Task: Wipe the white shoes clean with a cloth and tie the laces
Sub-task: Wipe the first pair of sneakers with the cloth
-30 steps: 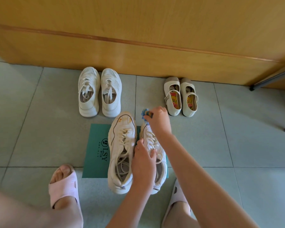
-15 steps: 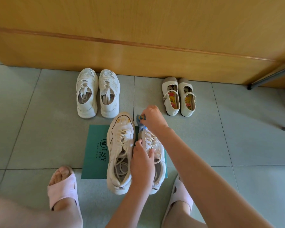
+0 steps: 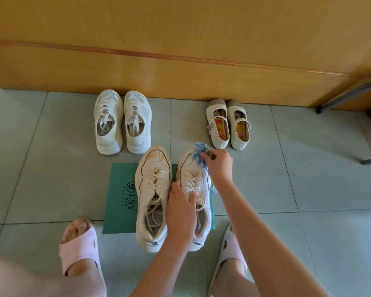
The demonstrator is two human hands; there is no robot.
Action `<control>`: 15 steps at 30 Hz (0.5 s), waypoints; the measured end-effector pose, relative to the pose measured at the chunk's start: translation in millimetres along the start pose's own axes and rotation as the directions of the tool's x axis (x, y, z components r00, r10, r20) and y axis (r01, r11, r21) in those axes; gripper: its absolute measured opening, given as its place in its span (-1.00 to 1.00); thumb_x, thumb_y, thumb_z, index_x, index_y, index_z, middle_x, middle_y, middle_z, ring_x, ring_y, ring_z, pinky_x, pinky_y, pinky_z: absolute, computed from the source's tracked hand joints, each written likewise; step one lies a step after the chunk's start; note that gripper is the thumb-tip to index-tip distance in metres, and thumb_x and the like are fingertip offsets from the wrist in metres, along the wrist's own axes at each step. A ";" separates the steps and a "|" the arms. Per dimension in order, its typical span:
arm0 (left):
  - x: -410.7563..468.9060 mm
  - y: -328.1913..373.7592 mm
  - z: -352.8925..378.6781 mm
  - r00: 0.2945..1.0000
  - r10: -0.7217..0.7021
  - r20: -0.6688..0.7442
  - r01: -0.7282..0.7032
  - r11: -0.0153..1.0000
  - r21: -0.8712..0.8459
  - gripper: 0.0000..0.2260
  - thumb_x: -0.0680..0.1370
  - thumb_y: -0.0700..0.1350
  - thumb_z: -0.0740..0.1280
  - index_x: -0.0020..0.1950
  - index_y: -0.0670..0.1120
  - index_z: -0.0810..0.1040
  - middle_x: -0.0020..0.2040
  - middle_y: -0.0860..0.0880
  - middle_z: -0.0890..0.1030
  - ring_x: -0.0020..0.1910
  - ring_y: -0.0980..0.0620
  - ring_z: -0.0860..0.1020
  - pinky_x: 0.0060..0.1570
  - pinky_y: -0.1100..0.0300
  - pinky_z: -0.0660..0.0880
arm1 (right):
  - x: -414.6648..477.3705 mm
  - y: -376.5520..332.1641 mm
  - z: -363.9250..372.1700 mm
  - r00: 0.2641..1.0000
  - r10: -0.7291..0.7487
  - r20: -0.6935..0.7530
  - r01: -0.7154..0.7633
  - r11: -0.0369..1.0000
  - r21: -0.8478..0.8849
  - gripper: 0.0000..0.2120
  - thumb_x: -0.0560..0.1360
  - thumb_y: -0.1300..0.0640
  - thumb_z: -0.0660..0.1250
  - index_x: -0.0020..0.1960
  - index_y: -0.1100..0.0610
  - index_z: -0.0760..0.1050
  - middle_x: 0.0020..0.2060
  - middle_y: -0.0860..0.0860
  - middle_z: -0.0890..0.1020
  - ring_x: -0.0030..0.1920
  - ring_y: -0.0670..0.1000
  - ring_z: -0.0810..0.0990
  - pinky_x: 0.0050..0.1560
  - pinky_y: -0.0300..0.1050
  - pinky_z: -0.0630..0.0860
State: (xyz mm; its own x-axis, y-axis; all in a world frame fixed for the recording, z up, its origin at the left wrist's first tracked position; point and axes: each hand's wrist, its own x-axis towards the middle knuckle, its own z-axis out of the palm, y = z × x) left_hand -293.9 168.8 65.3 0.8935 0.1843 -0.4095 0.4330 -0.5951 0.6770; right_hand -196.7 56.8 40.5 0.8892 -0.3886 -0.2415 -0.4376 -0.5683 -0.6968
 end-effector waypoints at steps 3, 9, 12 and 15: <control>0.0 -0.1 -0.7 1.000 0.002 0.004 -0.002 1.000 -0.026 -0.58 0.58 0.00 0.25 0.37 -0.12 0.28 0.27 -0.11 0.49 0.23 -0.06 0.49 0.16 0.06 0.48 | -11.8 11.3 -2.6 0.999 0.050 -0.019 -0.049 0.999 0.023 -0.68 0.47 0.18 0.39 -0.39 0.25 0.40 -0.54 0.01 0.32 -0.51 -0.06 0.20 -0.59 -0.34 0.19; 0.8 -1.4 -0.9 1.000 0.013 0.013 -0.012 0.999 -0.052 -0.57 0.57 -0.01 0.27 0.39 -0.13 0.28 0.30 -0.12 0.47 0.27 -0.07 0.46 0.19 0.07 0.45 | -43.4 50.6 -12.2 0.976 0.213 0.036 -0.214 0.977 0.016 -0.75 0.47 0.18 0.36 -0.34 0.28 0.52 -0.55 0.02 0.40 -0.52 -0.07 0.27 -0.61 -0.35 0.18; 1.0 -2.2 -2.3 0.999 0.025 0.021 -0.024 0.998 -0.059 -0.56 0.57 -0.01 0.27 0.39 -0.13 0.29 0.31 -0.11 0.47 0.28 -0.05 0.45 0.17 0.12 0.41 | -43.5 49.2 -21.8 0.965 0.262 0.004 -0.259 0.954 0.150 -0.92 0.46 0.17 0.40 -0.13 0.19 0.60 -0.42 0.01 0.55 -0.43 -0.05 0.46 -0.50 -0.41 0.35; 1.4 -3.0 -1.9 0.999 0.035 0.025 -0.033 0.998 -0.058 -0.55 0.57 0.01 0.26 0.39 -0.14 0.28 0.28 -0.11 0.50 0.24 -0.05 0.49 0.16 0.09 0.47 | -22.1 28.7 -30.2 0.967 0.245 -0.072 -0.213 0.931 0.297 -0.67 0.48 0.15 0.38 0.23 0.01 0.49 -0.20 0.07 0.63 -0.23 0.03 0.61 -0.22 -0.09 0.60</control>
State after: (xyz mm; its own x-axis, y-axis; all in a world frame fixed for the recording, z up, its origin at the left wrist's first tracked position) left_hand -293.7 172.4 63.9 0.9048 0.1441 -0.4007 0.4093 -0.5542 0.7248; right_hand -233.0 27.2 46.2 0.7432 -0.5668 -0.3555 -0.5575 -0.2308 -0.7975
